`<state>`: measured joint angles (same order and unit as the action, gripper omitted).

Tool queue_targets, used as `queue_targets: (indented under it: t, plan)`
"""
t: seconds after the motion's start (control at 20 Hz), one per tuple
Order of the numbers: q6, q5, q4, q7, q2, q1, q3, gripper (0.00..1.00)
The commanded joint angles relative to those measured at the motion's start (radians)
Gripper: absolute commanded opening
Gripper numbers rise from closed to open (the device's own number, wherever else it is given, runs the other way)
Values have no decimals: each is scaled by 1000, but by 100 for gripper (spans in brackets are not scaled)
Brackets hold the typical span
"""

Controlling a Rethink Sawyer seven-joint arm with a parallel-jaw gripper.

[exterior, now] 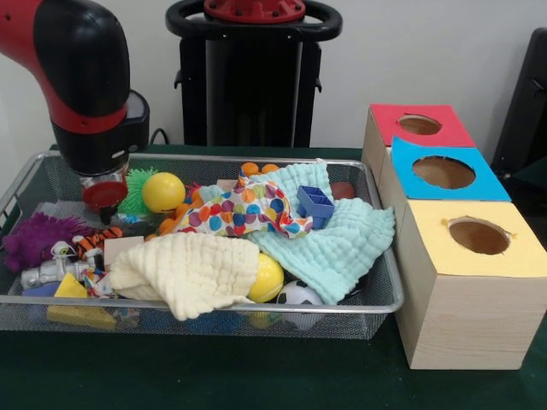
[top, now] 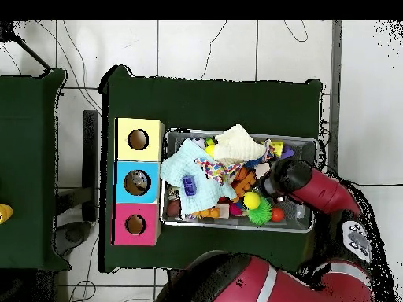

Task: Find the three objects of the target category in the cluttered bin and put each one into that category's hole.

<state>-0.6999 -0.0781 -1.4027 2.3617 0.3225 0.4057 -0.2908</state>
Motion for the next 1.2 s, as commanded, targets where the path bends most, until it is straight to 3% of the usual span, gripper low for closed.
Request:
queue_targets:
  t: [0.05, 0.5, 0.65, 0.7, 1.0, 1.2]
  plan:
    - [-161, -5, -52, 47, 80, -20, 49, 0]
    - [-279, 29, -15, 6, 141, -12, 25, 0]
    - [-259, 32, -24, -5, 147, 2, 40, 0]
    - [-248, 32, -29, -9, 147, 7, 46, 100]
    - [-113, 1, -69, 16, 109, 33, 91, 100]
    - [-92, -1, -67, 27, 87, 35, 98, 100]
